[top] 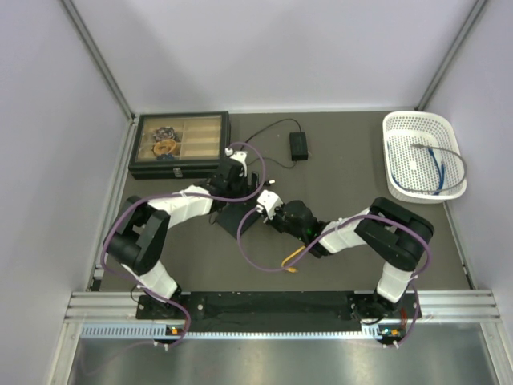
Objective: Insert the plug into the switch port
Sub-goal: Insert the connector into the switch port.
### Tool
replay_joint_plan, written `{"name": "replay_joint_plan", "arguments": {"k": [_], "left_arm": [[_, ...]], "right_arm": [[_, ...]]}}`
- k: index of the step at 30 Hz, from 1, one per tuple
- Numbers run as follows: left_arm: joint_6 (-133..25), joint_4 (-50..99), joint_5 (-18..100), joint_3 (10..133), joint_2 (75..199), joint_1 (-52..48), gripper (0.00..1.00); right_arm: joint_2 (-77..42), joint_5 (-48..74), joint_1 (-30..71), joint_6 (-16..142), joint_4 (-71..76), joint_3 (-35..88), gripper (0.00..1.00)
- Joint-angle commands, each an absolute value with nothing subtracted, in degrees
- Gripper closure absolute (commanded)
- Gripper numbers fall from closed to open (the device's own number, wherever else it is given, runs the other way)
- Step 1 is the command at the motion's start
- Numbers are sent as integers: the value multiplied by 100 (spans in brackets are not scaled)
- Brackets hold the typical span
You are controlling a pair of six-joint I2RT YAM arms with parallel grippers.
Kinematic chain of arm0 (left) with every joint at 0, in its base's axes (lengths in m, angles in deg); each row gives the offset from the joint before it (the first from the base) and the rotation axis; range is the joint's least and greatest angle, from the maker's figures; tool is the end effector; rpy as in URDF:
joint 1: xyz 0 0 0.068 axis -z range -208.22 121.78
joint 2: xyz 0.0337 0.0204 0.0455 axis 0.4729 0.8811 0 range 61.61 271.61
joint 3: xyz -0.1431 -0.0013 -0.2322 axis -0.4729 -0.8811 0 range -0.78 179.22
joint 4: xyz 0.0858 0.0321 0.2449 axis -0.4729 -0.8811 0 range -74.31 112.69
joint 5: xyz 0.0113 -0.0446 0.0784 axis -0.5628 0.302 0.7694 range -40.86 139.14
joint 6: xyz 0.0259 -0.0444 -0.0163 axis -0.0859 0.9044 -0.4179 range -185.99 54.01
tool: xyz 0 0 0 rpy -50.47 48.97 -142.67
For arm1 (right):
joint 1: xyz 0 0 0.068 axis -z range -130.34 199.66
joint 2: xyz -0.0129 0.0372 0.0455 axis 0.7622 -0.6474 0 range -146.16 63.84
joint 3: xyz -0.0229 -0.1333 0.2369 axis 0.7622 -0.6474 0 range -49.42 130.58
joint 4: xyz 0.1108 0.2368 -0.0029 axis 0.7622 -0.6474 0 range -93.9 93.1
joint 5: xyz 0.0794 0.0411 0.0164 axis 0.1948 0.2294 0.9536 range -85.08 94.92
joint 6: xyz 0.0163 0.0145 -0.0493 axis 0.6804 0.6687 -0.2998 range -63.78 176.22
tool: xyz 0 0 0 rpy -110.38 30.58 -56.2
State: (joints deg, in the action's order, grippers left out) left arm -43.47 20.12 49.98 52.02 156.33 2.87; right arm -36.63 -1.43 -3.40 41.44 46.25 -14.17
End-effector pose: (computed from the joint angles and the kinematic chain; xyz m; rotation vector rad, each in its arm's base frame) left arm 0.2933 -0.1762 0.1807 0.1713 2.3845 -0.4364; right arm 0.1993 0.2585 0.1348 -1.0365 1.6729 0.3313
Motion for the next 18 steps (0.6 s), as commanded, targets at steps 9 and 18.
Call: {"name": "replay_joint_plan", "arguments": {"k": [9,18], "left_arm": [[-4253,2058,3368,5161,15811,351,17],[-3795,2225,2910,4941,15820,394,21]], "right_arm": [[-3522,439,-316,4207,5557,-1057,100],[-3680,474,-281,4278,5530,-846,100]]}}
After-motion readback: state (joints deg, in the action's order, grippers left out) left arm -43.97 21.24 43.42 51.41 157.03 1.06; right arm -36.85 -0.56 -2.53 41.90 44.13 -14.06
